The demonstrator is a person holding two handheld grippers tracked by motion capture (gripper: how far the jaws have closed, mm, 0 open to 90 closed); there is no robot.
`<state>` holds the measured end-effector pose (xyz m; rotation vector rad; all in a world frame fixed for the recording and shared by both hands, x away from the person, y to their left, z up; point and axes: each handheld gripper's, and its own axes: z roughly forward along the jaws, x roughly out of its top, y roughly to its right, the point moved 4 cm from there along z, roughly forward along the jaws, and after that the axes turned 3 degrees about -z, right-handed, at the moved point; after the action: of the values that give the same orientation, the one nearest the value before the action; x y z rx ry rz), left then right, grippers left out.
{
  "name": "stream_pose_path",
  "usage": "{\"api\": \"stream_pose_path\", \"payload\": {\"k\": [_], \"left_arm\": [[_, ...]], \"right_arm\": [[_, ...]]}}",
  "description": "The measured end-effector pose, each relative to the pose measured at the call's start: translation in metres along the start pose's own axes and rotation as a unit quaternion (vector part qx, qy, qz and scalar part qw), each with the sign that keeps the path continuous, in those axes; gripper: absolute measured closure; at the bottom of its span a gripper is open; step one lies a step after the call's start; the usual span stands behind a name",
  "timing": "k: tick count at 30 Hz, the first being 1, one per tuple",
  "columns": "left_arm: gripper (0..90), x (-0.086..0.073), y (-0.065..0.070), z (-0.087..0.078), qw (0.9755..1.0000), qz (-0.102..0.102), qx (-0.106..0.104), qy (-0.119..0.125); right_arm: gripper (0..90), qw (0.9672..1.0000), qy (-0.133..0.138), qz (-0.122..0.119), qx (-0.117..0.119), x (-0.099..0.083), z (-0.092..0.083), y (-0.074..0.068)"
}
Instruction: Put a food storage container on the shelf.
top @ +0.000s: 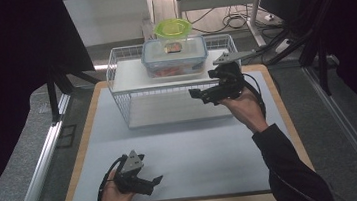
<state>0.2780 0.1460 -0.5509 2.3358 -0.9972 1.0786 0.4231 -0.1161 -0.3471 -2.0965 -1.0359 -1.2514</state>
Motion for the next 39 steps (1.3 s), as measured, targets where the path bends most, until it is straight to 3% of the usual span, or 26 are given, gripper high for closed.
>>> {"api": "stream_pose_path", "payload": {"k": [6,21,29,33,39], "left_arm": [[3.5,0.0,0.0,0.0,1.0,0.005,0.003,-0.002],[3.7,0.001,0.001,0.0,1.0,0.002,-0.003,0.003],[3.7,0.0,0.002,0.001,1.0,0.004,-0.004,0.0],[3.8,0.0,0.002,0.001,1.0,0.006,-0.003,-0.001],[3.9,0.0,0.002,0.001,1.0,0.005,-0.006,0.0]], "right_arm": [[0.0,0.9999,-0.004,-0.013,-0.007,-0.019,0.001,-0.003],[0.0,0.9996,0.004,-0.019,-0.019,-0.065,-0.003,-0.009],[0.0,0.9991,-0.012,-0.022,-0.033,-0.094,0.002,-0.007],[0.0,0.9983,-0.025,-0.035,-0.039,-0.104,0.002,-0.008],[0.0,0.9983,-0.029,-0.032,-0.039,-0.113,-0.001,-0.012]]}}
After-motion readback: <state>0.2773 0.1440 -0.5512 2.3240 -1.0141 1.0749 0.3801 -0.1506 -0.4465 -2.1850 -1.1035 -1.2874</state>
